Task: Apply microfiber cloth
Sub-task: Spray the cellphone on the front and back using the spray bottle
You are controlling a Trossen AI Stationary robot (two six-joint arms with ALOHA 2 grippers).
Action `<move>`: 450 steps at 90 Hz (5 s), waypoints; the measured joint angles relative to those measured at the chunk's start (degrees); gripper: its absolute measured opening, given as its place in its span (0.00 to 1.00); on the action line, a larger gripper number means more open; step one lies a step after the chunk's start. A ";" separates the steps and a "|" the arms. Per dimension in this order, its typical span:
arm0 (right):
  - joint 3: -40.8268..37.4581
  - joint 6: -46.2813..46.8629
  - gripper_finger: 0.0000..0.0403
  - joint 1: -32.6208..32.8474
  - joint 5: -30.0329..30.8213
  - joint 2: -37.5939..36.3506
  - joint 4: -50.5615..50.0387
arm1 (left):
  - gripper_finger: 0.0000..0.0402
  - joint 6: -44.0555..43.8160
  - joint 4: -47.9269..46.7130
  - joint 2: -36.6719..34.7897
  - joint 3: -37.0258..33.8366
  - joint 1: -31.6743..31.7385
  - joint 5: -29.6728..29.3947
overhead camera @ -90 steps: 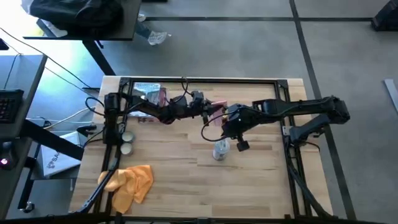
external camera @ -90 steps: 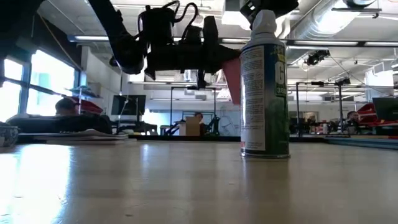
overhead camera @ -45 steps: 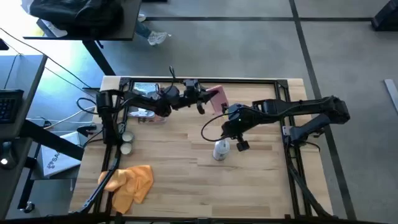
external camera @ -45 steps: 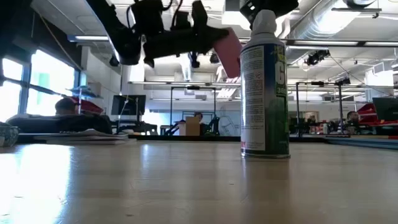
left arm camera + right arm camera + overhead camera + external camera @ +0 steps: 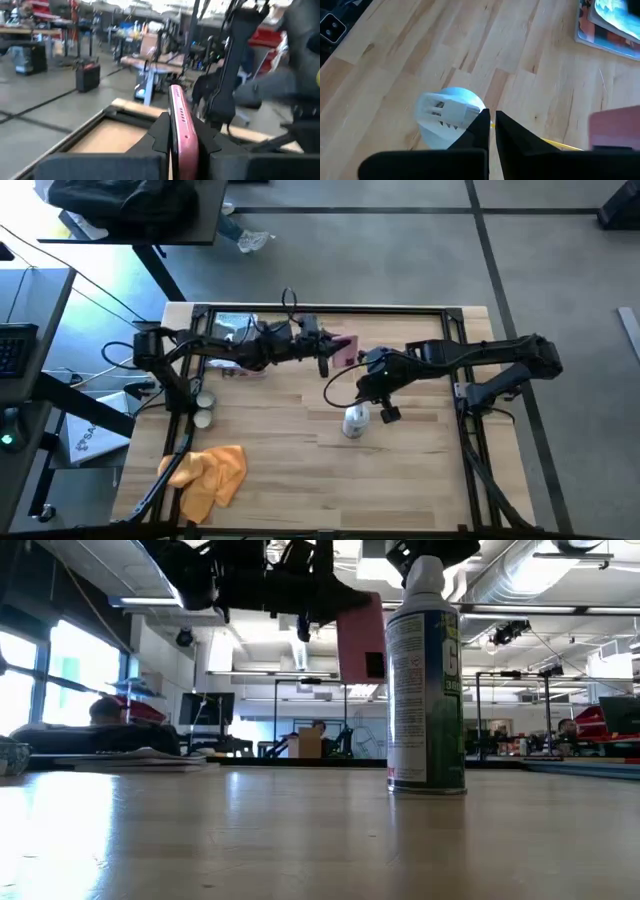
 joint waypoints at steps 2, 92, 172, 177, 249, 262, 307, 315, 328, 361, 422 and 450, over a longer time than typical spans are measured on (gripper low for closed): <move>0.00 -0.18 0.00 0.00 -0.01 0.00 -0.01 | 0.03 0.27 -0.09 0.00 -0.38 -0.33 -0.59; 3.18 0.79 0.00 0.50 3.70 0.28 1.49 | 0.03 59.14 2.62 3.32 -3.68 -2.39 -20.54; 6.21 6.00 0.00 -1.34 3.16 0.04 -3.00 | 0.03 134.59 5.74 7.97 -3.64 1.67 1.58; 4.69 5.88 0.00 -1.73 2.10 0.04 -1.87 | 0.03 136.92 9.41 9.82 -3.58 1.66 2.86; -10.34 7.11 0.00 -1.95 -4.43 -10.01 14.12 | 0.03 142.56 15.83 18.32 2.62 0.24 6.41; -10.34 6.67 0.00 -1.95 -4.44 -10.01 14.51 | 0.03 140.57 15.92 18.32 2.21 -0.97 6.45; -10.34 6.97 0.00 -1.95 -5.54 -8.39 14.47 | 0.03 143.08 17.03 18.32 -0.88 -1.96 5.13; -10.34 7.11 0.00 -1.95 -5.52 -8.39 13.80 | 0.03 143.47 18.80 18.30 -0.88 -1.73 6.45; -10.34 7.09 0.00 -2.84 -5.54 -8.55 12.92 | 0.03 147.52 19.95 18.30 0.09 -0.88 10.74; -9.01 6.55 0.00 -3.32 -5.56 -8.98 10.71 | 0.03 150.60 18.84 18.29 1.13 1.18 13.01; -9.29 7.12 0.00 -3.30 -5.75 -8.72 10.25 | 0.03 155.21 16.04 18.30 1.15 1.03 13.14; -9.33 7.81 0.00 -3.28 -6.96 -8.63 10.23 | 0.03 155.21 16.18 18.29 1.15 1.05 13.18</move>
